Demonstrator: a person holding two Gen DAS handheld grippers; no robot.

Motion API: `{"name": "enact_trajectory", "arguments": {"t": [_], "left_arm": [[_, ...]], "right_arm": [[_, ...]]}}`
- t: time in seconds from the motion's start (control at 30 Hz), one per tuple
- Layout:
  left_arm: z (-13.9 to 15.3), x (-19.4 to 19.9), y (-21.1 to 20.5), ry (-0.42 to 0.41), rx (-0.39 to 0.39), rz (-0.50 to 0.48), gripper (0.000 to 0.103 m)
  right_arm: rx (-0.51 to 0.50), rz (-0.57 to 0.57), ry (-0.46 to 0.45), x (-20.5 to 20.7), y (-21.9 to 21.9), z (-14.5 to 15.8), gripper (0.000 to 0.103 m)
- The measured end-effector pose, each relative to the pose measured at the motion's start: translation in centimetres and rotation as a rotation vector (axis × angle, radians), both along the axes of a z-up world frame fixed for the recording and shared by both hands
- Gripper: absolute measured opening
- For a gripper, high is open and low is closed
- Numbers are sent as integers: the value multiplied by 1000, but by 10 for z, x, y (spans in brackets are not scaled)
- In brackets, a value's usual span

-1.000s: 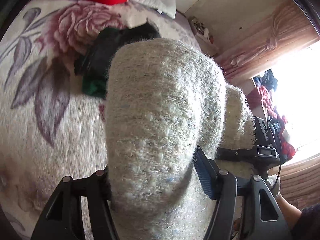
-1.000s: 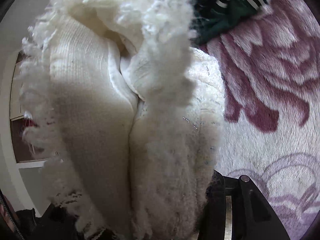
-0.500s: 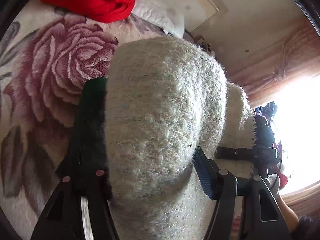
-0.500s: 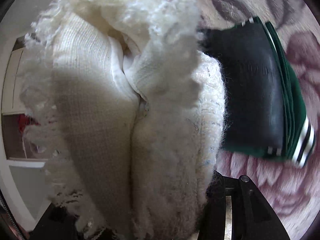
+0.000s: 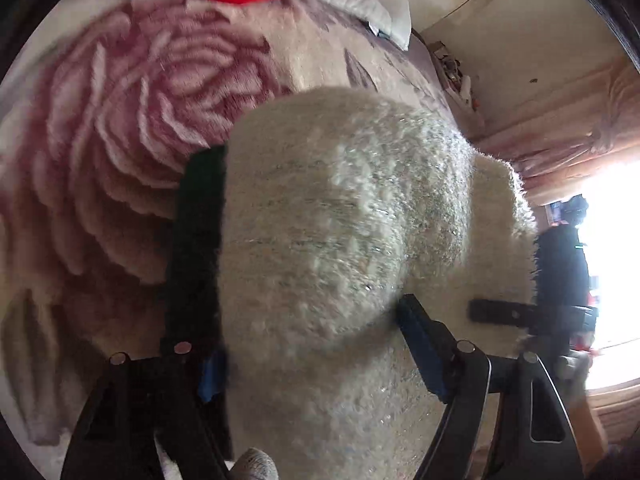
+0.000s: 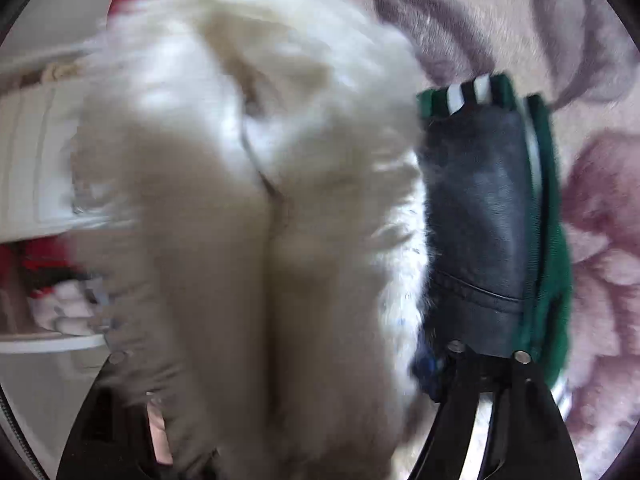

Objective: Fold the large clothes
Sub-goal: 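Lower the folded jacket onto the garment stack and open both grippers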

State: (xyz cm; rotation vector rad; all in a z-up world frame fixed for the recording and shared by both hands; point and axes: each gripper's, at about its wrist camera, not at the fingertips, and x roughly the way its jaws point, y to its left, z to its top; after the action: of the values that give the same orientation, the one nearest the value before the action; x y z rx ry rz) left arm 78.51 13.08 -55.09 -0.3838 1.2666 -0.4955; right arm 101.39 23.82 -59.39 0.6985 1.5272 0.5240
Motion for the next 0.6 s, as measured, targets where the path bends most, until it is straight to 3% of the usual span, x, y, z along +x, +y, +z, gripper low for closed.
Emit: {"name": "enact_trajectory", "arguments": {"t": [0.07, 0.1, 0.27, 0.4, 0.47, 0.57, 0.6], "left_arm": [[19, -20, -8, -102, 137, 13, 88], [30, -32, -13, -152, 205, 13, 98], [62, -86, -31, -308, 450, 31, 100], [93, -131, -31, -370, 511, 71, 100], [110, -147, -26, -381, 507, 87, 100], [148, -180, -20, -403, 500, 112, 100], [162, -192, -17, -411, 496, 124, 100]], "right_arm": [[-134, 36, -70, -16, 20, 26, 79], [-209, 41, -100, -26, 30, 36, 89], [-644, 10, -256, -86, 78, 80, 101], [-879, -69, -314, -126, 72, 118, 101], [-943, -116, -321, -146, 45, 167, 102], [-1032, -163, -362, -197, 51, 211, 102], [-1055, -173, -374, -213, 28, 222, 102]]}}
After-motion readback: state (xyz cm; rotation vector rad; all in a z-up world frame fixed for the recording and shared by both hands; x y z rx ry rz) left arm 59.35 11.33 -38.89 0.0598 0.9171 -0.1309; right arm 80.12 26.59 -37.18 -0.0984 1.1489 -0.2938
